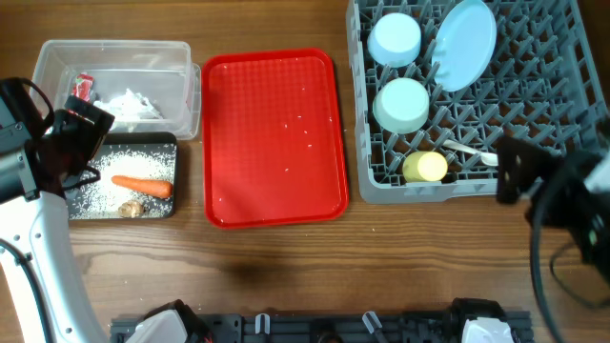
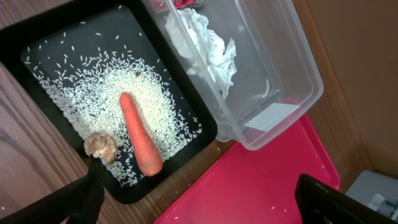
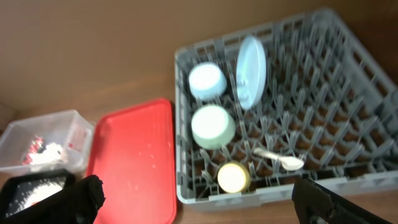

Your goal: Sort waste into correct bins and load items into the dishwasher rack

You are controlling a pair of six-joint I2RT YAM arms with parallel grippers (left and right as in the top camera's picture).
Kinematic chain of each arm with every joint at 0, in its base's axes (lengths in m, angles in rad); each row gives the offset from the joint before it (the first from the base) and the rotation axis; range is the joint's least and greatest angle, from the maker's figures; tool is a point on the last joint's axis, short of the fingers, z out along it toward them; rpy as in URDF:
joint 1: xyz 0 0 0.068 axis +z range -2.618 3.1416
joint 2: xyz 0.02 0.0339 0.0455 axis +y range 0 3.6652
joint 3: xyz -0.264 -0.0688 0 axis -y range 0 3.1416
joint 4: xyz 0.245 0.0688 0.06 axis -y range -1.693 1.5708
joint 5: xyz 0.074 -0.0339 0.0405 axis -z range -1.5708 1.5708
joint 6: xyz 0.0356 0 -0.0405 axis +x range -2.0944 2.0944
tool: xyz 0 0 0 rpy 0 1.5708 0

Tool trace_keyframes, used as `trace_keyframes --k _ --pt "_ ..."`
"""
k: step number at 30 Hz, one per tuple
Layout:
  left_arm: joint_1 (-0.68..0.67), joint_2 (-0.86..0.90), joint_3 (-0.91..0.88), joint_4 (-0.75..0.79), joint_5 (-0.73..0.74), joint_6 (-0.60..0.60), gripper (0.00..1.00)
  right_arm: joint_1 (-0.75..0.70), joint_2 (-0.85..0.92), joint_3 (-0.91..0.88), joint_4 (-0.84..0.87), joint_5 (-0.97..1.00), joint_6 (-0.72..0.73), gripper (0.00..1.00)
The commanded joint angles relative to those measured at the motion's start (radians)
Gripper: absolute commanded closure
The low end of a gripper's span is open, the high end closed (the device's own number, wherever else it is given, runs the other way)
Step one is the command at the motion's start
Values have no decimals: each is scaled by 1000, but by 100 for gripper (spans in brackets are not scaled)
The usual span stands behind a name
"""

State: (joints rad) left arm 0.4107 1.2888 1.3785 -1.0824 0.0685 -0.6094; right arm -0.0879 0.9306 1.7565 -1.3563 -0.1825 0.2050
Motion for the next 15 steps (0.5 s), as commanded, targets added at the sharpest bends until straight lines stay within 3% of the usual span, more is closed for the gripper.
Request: trace_keyframes --k 1,5,8,11,15 --pt "-4 3 5 0 13 19 0 3 -82 3 -7 10 -22 0" --pt "-4 3 5 0 13 19 0 2 -116 3 -43 136 -41 0" --pt "-4 3 5 0 13 19 0 3 -115 -58 97 134 -123 0" --pt "-4 3 5 0 13 19 0 3 -158 -369 571 15 -213 0" --pt "-4 3 5 0 13 19 0 32 -336 -909 1091 -39 -131 0"
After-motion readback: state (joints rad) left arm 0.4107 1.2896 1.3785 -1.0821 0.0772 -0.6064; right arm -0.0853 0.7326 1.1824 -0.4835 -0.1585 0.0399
